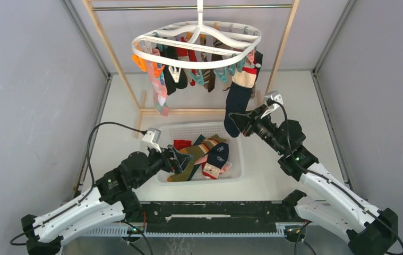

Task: Remove the socks clipped to the hanger
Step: Remove the sock from the hanger.

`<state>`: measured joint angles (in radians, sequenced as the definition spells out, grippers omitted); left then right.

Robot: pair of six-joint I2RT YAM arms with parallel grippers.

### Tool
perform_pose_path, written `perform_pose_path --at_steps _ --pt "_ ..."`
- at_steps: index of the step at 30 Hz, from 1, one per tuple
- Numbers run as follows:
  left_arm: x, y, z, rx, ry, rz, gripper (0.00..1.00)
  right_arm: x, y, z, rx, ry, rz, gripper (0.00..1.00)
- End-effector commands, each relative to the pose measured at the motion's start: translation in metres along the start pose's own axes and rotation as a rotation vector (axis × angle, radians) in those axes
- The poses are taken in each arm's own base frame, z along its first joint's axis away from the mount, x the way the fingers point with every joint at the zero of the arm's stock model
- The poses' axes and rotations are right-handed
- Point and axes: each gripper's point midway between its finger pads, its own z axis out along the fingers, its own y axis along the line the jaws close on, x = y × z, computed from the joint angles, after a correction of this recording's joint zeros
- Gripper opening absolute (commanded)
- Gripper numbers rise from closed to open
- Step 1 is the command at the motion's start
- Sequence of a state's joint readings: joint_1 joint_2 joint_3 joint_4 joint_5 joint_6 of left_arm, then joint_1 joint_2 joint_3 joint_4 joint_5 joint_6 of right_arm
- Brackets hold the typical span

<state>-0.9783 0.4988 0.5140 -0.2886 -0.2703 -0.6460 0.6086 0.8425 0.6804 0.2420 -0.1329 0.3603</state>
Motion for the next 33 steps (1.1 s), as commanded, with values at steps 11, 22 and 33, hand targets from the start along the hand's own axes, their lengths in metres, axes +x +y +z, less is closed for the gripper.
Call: perform_pose_path --at_steps 11,22,33 --pt "-0.047 -0.065 0.006 0.242 -0.129 0.025 1.00 0.008 0.040 0.011 -0.087 -0.016 0.004 0.19" --pt "-0.053 -0.103 0.014 0.397 -0.176 0.083 1.00 0.023 0.070 0.022 -0.151 0.022 0.025 0.18" --pt "-0.049 -0.100 0.025 0.370 -0.181 0.113 1.00 0.031 0.094 0.026 -0.206 0.049 0.039 0.18"
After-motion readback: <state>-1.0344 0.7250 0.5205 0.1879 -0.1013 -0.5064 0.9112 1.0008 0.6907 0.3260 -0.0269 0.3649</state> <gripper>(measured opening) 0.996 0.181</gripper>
